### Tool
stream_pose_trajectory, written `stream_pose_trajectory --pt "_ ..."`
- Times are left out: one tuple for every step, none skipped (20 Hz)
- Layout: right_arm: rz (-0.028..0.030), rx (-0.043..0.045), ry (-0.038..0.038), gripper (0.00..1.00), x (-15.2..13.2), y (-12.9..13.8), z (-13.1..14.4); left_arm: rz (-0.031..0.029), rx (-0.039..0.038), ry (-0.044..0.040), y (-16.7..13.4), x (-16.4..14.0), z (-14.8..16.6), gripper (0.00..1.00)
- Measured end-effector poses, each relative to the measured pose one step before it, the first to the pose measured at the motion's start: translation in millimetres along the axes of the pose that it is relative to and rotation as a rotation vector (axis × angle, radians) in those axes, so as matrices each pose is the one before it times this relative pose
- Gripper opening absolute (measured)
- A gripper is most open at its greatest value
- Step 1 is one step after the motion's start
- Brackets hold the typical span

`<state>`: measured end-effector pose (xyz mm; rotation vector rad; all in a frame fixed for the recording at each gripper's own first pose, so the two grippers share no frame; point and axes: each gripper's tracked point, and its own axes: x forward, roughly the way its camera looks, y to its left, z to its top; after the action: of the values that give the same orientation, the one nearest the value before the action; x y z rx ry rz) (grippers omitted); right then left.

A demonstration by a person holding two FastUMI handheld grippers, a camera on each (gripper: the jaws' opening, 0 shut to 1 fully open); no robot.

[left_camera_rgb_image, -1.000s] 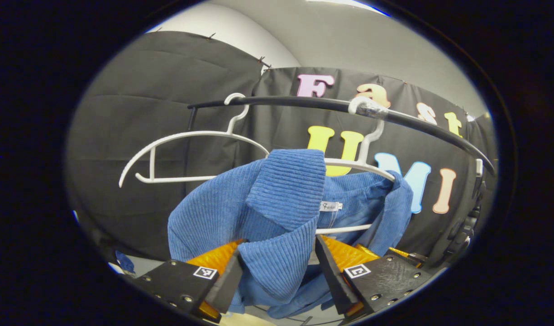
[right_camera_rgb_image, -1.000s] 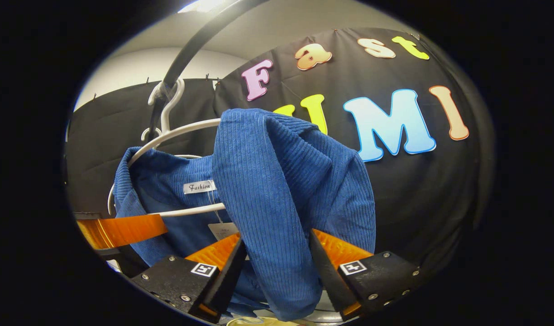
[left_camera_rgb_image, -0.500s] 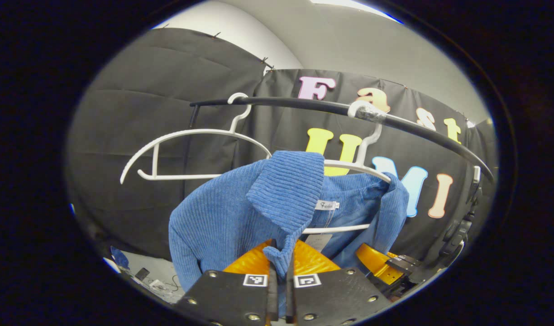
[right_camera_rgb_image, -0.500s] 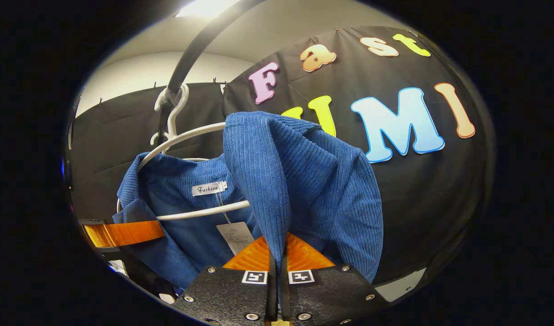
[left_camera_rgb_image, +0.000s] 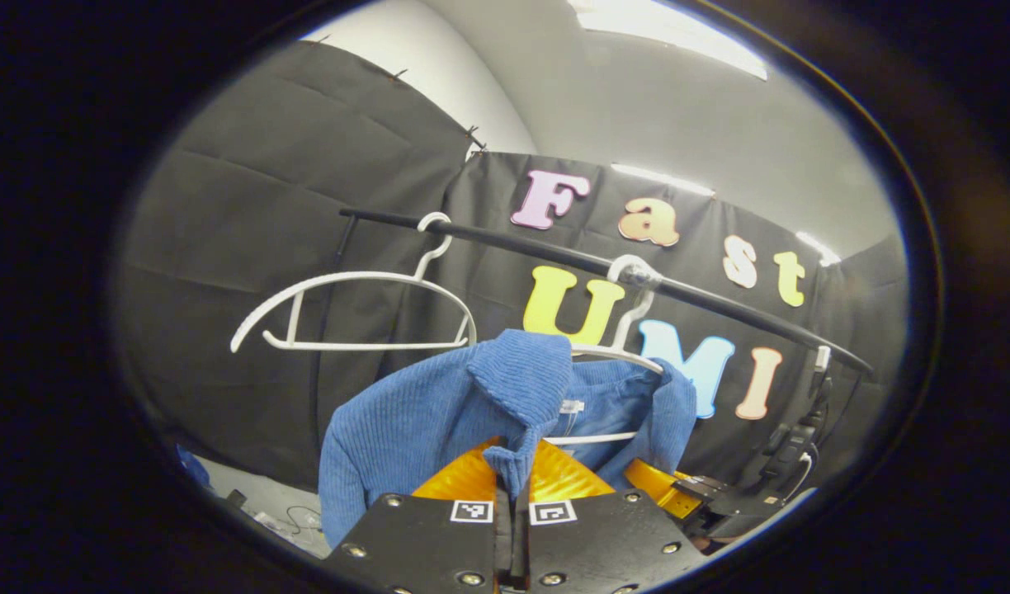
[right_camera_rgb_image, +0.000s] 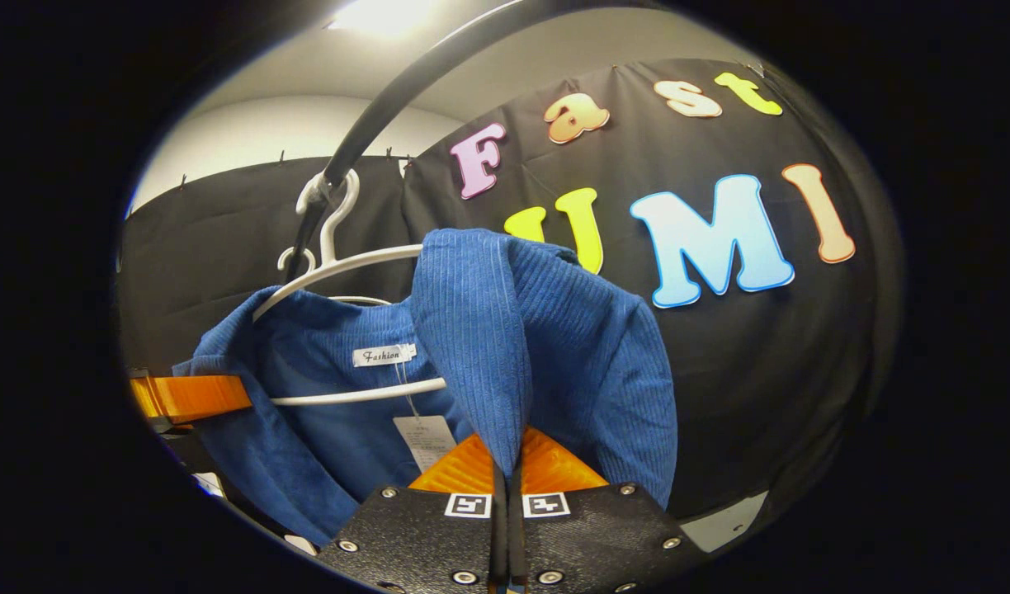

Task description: Grasp the clothes on the hanger with both hands and then place them into the laundry hamper below.

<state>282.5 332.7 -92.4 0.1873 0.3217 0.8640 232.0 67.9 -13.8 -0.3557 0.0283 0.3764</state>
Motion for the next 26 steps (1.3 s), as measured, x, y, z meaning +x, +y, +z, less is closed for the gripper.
stream_pose_trajectory --pt "-0.02745 -0.00202 -0.00934 0.00 -1.42 -3.58 3.55 -0.01266 -0.00689 -0.00832 2.64 -3.47 6.81 0.06" --pt "-0.02683 -0.00939 -0.01117 0.00 -0.70 -4.57 4.57 -0.01090 -0.00213 -0.01139 2.80 -2.75 7.70 0.06" --pt "-0.02924 -0.01589 -0.01007 0.00 -2.56 -2.97 3.12 -0.01324 0.00092 -0.00953 2.85 -3.64 8.58 0.06" --pt "-0.03158 -0.01410 -0.01525 0.00 -1.52 -6.04 5.03 -0.01694 0.00289 -0.00336 3.16 -3.03 7.69 0.01" --pt "-0.03215 -0.00764 -0.01549 0.00 -2.29 -5.07 4.19 -0.00953 0.00212 -0.00505 5.64 -4.51 8.55 0.01" --pt "-0.03145 -0.00013 -0.01271 0.00 -1.29 -5.46 5.38 -0.00507 -0.00246 -0.01085 6.66 -3.68 8.61 0.01" --pt "-0.02978 0.00222 -0.01145 0.00 -1.25 -3.02 3.62 -0.00346 -0.00924 -0.01002 7.05 -2.04 7.73 0.01" --pt "-0.02876 -0.00141 -0.01317 0.00 -0.50 -5.62 5.02 -0.00425 -0.01270 -0.00754 5.84 -0.84 6.05 0.01" --pt "-0.02907 -0.00537 -0.01518 0.00 -0.06 -5.08 4.50 -0.00281 -0.00798 -0.00336 6.73 -0.21 5.33 0.01" --pt "-0.02694 -0.00537 -0.01399 0.00 0.71 -6.18 4.70 -0.00034 -0.00290 -0.00490 6.87 2.11 4.31 0.01" --pt "-0.02826 -0.00305 -0.01837 0.00 2.08 -5.61 4.35 -0.00116 0.00237 -0.00321 6.97 2.68 4.59 0.01" --pt "-0.03025 -0.00093 -0.02044 0.00 2.93 -7.45 4.77 0.00353 0.00158 -0.00487 6.75 1.97 3.49 0.01" --pt "-0.03290 0.00330 -0.02860 0.00 2.75 -8.06 5.25 0.00336 -0.00456 -0.00423 5.95 0.11 4.43 0.01" --pt "-0.02995 0.01296 -0.02887 0.00 3.28 -7.43 5.52 0.00339 -0.00812 -0.00220 7.13 -0.36 4.91 0.06" --pt "-0.02225 0.02058 -0.01433 0.00 2.54 -2.78 0.70 -0.00002 -0.00596 -0.00066 6.36 0.78 4.14 0.06" --pt "-0.01516 0.01687 -0.00654 0.00 3.43 -1.01 0.65 -0.00143 0.00116 0.00061 6.18 3.29 3.22 0.01" --pt "-0.01053 0.00252 -0.00626 0.00 3.45 -0.36 0.90 0.00237 0.00993 -0.00128 6.76 1.02 5.42 0.01" --pt "-0.00984 -0.01073 -0.00987 0.00 2.68 -0.82 2.64 0.00408 0.01342 -0.00204 8.18 -0.65 4.77 0.01" --pt "-0.00936 -0.01478 -0.01525 0.00 1.00 -0.58 4.28 0.00665 0.01169 -0.00579 8.44 -0.57 6.86 0.01" --pt "-0.00709 -0.00561 -0.01587 0.00 0.35 -0.04 4.62 0.00610 0.00459 -0.00429 6.24 -1.23 6.59 0.01" --pt "-0.00722 0.00242 -0.01454 0.00 3.27 1.01 1.69 -0.00206 -0.00950 -0.00890 6.06 0.76 7.30 0.01" --pt "-0.00749 0.00641 -0.00788 0.00 2.51 -0.84 2.58 0.00011 -0.01291 -0.00235 3.55 2.82 3.46 0.01" --pt "-0.00595 0.00584 -0.00375 0.00 1.15 -0.57 0.35 -0.00201 -0.01084 -0.00012 3.75 2.13 2.28 0.01" --pt "0.00106 0.00360 -0.00429 0.00 2.78 0.15 1.55 0.00320 0.00211 -0.00202 5.04 3.31 0.60 0.01" --pt "-0.00089 -0.00230 -0.00545 0.00 2.49 -0.13 1.38 0.00245 0.01739 -0.00217 5.94 2.53 1.87 0.00" --pt "-0.00169 -0.00568 -0.00731 0.00 1.71 -1.09 1.20 0.00364 0.02305 -0.00380 5.74 3.02 0.62 0.01"
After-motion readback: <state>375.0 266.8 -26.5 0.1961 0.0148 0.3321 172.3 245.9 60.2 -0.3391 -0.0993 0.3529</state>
